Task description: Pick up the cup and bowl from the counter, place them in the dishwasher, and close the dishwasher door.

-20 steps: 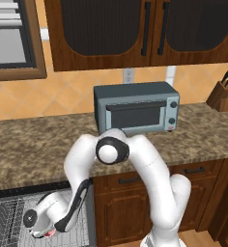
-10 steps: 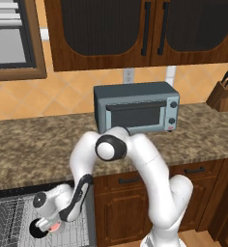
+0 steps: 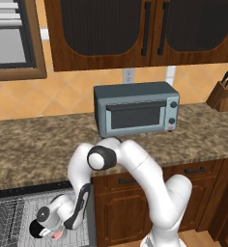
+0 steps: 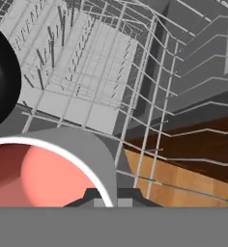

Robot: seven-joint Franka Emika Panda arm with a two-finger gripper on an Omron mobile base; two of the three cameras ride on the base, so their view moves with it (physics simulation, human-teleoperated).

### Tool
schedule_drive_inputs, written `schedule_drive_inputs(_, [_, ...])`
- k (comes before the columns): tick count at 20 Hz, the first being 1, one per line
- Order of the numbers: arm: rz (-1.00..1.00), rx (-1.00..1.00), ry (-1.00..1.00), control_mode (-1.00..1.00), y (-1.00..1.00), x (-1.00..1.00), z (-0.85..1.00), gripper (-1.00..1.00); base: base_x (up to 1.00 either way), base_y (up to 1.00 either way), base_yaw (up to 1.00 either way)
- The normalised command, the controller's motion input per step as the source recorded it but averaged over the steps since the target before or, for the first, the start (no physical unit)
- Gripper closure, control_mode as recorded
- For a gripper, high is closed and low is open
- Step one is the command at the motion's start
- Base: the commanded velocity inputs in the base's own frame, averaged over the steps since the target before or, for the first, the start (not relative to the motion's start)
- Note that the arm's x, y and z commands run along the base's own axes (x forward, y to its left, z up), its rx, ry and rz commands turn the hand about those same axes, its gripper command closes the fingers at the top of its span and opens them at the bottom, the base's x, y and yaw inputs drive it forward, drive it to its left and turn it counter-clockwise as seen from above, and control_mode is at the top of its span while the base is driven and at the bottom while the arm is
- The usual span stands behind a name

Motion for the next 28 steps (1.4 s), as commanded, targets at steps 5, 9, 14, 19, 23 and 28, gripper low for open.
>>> schedule_drive_inputs(5, [0.00,-0.01,-0.03,-1.00,0.00,0.00,-0.58,1.00,0.00,0.00,0.00])
schedule_drive_inputs(9, [0.00,-0.01,-0.01,-1.00,0.00,0.06,-0.19,1.00,0.00,0.00,0.00])
schedule_drive_inputs(14, [0.00,0.00,0.00,-1.00,0.00,0.00,0.00,-1.00,0.00,0.00,0.00])
schedule_drive_inputs(19, [0.00,-0.03,0.01,-1.00,0.00,0.00,0.10,-1.00,0.00,0.00,0.00])
schedule_drive_inputs(23, [0.00,-0.01,0.00,-1.00,0.00,0.00,0.37,-1.00,0.00,0.00,0.00])
schedule_drive_inputs(28, [0.00,0.00,0.00,-1.00,0.00,-0.04,0.68,-1.00,0.00,0.00,0.00])
